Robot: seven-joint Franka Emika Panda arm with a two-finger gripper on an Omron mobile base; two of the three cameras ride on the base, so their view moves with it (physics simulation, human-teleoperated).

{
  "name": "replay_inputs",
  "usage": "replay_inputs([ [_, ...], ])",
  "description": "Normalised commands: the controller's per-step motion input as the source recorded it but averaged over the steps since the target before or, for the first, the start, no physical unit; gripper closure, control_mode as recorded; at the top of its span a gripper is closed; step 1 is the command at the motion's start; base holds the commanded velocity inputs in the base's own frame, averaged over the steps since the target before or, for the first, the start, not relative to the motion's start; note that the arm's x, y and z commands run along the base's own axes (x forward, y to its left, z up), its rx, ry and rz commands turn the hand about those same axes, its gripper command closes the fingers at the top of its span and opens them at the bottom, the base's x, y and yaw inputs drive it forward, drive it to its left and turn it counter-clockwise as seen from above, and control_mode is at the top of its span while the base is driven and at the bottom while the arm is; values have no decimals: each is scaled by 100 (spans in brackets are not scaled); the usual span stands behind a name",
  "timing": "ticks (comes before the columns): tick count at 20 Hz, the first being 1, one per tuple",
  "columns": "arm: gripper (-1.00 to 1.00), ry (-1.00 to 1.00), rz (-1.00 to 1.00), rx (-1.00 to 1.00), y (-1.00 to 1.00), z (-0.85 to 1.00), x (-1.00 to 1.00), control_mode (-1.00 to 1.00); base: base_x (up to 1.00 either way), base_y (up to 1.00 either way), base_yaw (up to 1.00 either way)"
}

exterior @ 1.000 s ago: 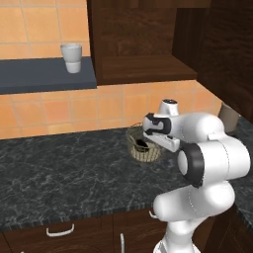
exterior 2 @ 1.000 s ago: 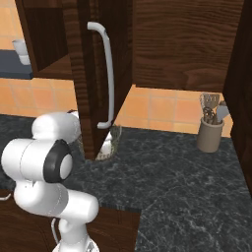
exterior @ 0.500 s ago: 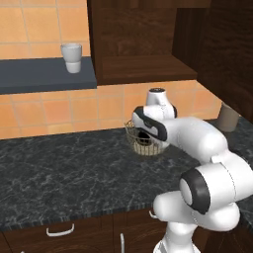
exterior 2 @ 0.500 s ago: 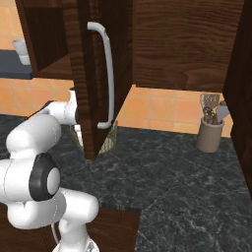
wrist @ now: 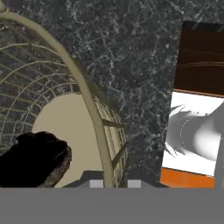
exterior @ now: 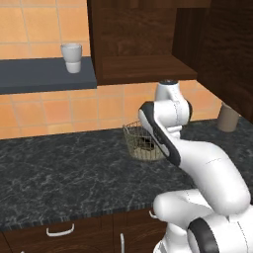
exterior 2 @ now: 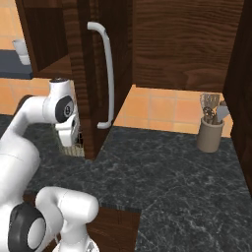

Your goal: Open the cabinet, pick up the bread from the cabinet and place it in the basket. Then move the basket to the dining counter.

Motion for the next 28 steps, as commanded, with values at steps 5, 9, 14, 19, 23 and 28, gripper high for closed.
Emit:
replay_inputs([
  [5,100,-13,0,-1,7,70,-80,-100,0,0,0],
  [9,100,-27,-1,-3,5,49,-76,-100,0,0,0],
  [14,100,-38,-23,0,0,25,-51,-100,0,0,0],
  [19,100,-12,-27,4,-19,8,-10,-100,0,0,0],
  [23,100,0,-8,9,-23,0,0,-100,0,0,0],
  [28,100,0,0,0,0,0,0,-100,0,0,0],
])
